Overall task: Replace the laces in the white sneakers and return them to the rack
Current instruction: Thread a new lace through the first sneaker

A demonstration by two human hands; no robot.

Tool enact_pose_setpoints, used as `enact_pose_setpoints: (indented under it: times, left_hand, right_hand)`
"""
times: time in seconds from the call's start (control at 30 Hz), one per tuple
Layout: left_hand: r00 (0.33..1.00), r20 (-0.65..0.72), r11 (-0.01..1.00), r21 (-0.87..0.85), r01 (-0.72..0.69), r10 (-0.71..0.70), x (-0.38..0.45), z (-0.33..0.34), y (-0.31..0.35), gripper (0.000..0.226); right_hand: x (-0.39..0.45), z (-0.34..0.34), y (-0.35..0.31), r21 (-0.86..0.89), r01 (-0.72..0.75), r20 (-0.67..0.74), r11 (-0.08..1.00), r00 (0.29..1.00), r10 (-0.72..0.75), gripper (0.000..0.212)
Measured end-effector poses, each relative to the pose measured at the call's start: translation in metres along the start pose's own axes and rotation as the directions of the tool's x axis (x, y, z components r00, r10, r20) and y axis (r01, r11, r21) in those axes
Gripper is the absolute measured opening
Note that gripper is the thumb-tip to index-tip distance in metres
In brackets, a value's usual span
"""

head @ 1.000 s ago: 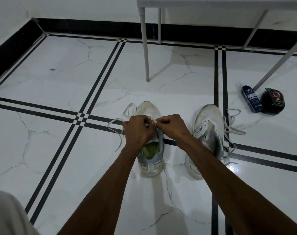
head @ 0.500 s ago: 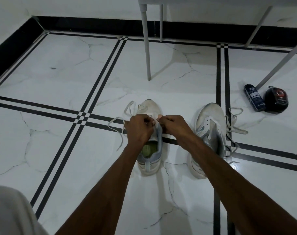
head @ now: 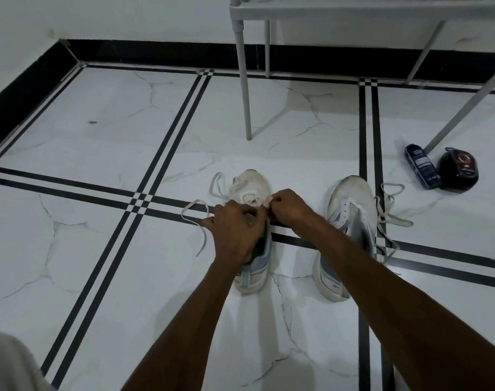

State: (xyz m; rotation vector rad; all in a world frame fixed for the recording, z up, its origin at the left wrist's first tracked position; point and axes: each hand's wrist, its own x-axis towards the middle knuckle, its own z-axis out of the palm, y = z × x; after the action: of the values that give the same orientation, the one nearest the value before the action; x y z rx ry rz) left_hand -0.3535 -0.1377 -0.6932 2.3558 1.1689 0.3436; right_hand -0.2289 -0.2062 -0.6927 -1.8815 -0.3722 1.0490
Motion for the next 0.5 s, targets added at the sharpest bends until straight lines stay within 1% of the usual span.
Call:
enact_pose_setpoints:
  times: [0.03,0.07,0.1,0.13,0.17,0.2,0.23,0.27,0.3,0.33,0.37,0.4,0.43,0.47,0.5]
  left_hand:
    - [1.0,0.004,1.0,-0.012,0.007,-0.007,0.001,0.001,-0.002,0.044]
    - [1.0,0.008,0.999,-0.025,0.021,-0.021,0.002,0.002,-0.005,0.037]
    - [1.0,0.008,0.999,-0.032,0.029,-0.028,0.003,0.002,-0.007,0.033]
    - [0.999,0.006,0.999,-0.042,0.033,-0.033,0.004,0.002,-0.008,0.032]
    - [0.999,0.002,0.998,-0.053,0.035,-0.035,0.004,0.003,-0.008,0.032]
    - [0.999,-0.004,0.997,-0.064,0.039,-0.04,0.004,0.003,-0.008,0.031]
    - [0.999,-0.007,0.996,-0.073,0.042,-0.043,0.003,0.004,-0.008,0.031]
    - [0.999,-0.009,0.995,-0.086,0.042,-0.043,0.003,0.005,-0.009,0.03]
    - [0.999,-0.01,0.994,-0.102,0.035,-0.037,0.003,0.005,-0.009,0.03]
    - [0.999,-0.013,0.992,-0.119,0.028,-0.03,0.004,0.006,-0.009,0.031]
    - [1.0,-0.021,0.991,-0.131,0.015,-0.018,0.004,0.005,-0.008,0.031]
    - [1.0,-0.028,0.99,-0.142,0.003,-0.007,0.005,0.005,-0.006,0.029]
    - [1.0,-0.027,0.988,-0.152,-0.011,0.007,0.006,0.006,-0.003,0.028]
    - [1.0,-0.023,0.986,-0.163,-0.025,0.021,0.007,0.006,-0.001,0.029]
    - [0.999,-0.025,0.985,-0.167,-0.037,0.033,0.008,0.007,-0.001,0.031]
  right_hand:
    - [0.0,-0.003,-0.001,-0.006,-0.012,0.04,1.0,0.999,0.012,0.009]
    - [0.002,-0.01,-0.002,-0.028,-0.03,0.039,0.999,0.999,0.031,0.007]
    - [0.006,-0.022,-0.002,-0.057,-0.059,-0.03,0.997,0.998,0.058,0.012]
    - [0.012,-0.039,-0.002,-0.047,-0.085,-0.206,0.995,0.976,0.074,0.021]
    - [0.015,-0.06,-0.005,0.014,-0.066,-0.447,0.998,0.892,0.066,0.027]
    - [0.015,-0.08,-0.006,0.075,0.022,-0.667,0.997,0.744,0.034,0.028]
    - [0.013,-0.095,-0.004,0.062,0.145,-0.797,0.987,0.602,-0.039,0.026]
    - [0.012,-0.098,-0.003,-0.023,0.218,-0.83,0.976,0.54,-0.14,0.024]
    - [0.006,-0.092,-0.006,-0.128,0.263,-0.788,0.956,0.559,-0.259,0.021]
    - [0.002,-0.079,-0.005,-0.223,0.317,-0.684,0.922,0.622,-0.38,0.022]
    - [-0.001,-0.065,-0.003,-0.31,0.363,-0.536,0.879,0.697,-0.477,0.024]
    - [-0.004,-0.051,-0.004,-0.393,0.399,-0.367,0.829,0.758,-0.539,0.026]
    - [-0.005,-0.039,-0.002,-0.463,0.437,-0.207,0.771,0.793,-0.573,0.024]
    - [-0.005,-0.027,0.0,-0.521,0.434,-0.096,0.735,0.826,-0.555,0.021]
    - [-0.004,-0.016,0.002,-0.556,0.399,-0.048,0.729,0.861,-0.507,0.018]
